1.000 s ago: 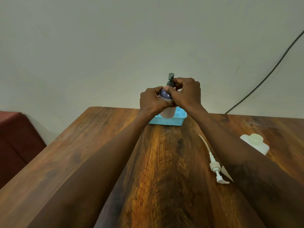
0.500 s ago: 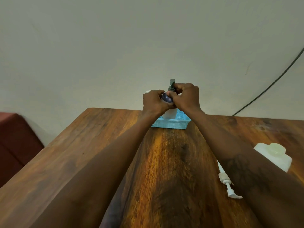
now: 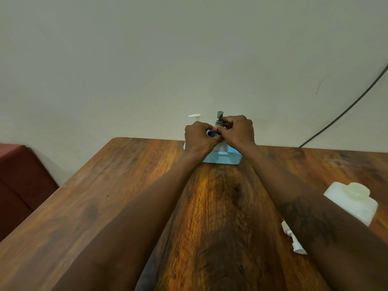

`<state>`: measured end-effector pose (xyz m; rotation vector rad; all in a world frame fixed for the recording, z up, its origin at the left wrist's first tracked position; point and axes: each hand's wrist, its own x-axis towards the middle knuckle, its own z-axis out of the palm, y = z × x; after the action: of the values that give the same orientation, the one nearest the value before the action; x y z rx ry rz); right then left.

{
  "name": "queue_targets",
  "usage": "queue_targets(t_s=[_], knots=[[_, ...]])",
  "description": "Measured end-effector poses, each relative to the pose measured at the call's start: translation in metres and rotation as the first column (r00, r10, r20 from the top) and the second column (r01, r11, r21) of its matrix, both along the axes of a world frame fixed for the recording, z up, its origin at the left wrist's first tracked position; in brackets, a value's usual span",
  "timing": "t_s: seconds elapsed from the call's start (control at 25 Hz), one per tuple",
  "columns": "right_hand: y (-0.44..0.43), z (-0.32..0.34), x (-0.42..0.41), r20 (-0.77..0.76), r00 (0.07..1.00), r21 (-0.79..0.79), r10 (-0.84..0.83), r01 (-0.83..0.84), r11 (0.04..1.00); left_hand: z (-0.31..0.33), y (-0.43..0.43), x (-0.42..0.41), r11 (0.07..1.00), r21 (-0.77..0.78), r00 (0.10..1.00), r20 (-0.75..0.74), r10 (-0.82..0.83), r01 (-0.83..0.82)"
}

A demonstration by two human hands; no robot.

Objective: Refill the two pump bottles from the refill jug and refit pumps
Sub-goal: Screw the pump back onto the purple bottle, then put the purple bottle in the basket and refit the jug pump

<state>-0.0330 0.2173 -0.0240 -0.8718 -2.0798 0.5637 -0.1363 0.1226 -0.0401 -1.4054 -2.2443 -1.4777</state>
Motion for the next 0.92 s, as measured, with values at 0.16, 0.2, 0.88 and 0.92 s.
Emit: queue_targets(t_s=[0.16, 0.2, 0.88, 0.92], knots=[[-0.001, 0.002, 0.005, 0.014, 0.999, -0.048, 0.038, -0.037, 0.998, 0.005, -0.007, 0.007, 1.0, -0.027, 1.0, -0.019, 0.003, -0.003], [-0.002, 0.003, 0.008, 0.021, 0.998, -0.069, 0.052, -0.05, 0.996, 0.006, -0.008, 0.01, 0.999, -0.035, 1.0, -0.022, 0.004, -0.004], [-0.103, 0.057, 0.155, 0.06, 0.996, 0.053, 0.071, -0.074, 0.996, 0.034, -0.081, 0.135, 0.946, -0.047, 0.939, 0.142, -0.313, 0.322], [-0.107, 0.059, 0.169, 0.057, 0.996, 0.058, 0.063, -0.067, 0.996, 0.034, -0.083, 0.146, 0.931, -0.075, 0.926, 0.16, -0.342, 0.357]])
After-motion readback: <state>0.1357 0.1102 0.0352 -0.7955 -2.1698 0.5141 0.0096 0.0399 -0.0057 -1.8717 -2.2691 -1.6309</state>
